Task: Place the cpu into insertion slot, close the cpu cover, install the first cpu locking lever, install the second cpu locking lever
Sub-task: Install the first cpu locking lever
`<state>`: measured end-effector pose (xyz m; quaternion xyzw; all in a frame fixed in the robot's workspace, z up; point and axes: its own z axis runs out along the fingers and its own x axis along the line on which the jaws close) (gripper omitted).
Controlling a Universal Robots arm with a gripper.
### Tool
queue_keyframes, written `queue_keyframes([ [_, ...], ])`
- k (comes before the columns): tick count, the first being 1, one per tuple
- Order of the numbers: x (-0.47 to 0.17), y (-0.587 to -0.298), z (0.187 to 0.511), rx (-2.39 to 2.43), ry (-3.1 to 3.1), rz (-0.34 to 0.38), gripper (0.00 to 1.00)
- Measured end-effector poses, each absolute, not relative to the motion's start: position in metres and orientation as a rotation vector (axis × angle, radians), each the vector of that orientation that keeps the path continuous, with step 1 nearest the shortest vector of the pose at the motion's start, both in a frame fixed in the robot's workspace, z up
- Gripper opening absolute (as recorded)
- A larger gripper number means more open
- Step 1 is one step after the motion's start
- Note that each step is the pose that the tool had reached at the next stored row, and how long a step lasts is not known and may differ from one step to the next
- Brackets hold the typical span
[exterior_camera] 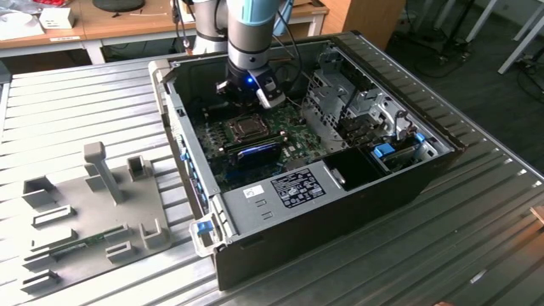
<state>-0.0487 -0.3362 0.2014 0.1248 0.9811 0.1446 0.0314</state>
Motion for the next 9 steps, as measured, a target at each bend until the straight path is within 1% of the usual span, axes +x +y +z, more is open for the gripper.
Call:
queue_keyframes([
  [9, -0.0477, -0.3362, 0.1979, 0.384, 3.022, 0.440, 0.10],
])
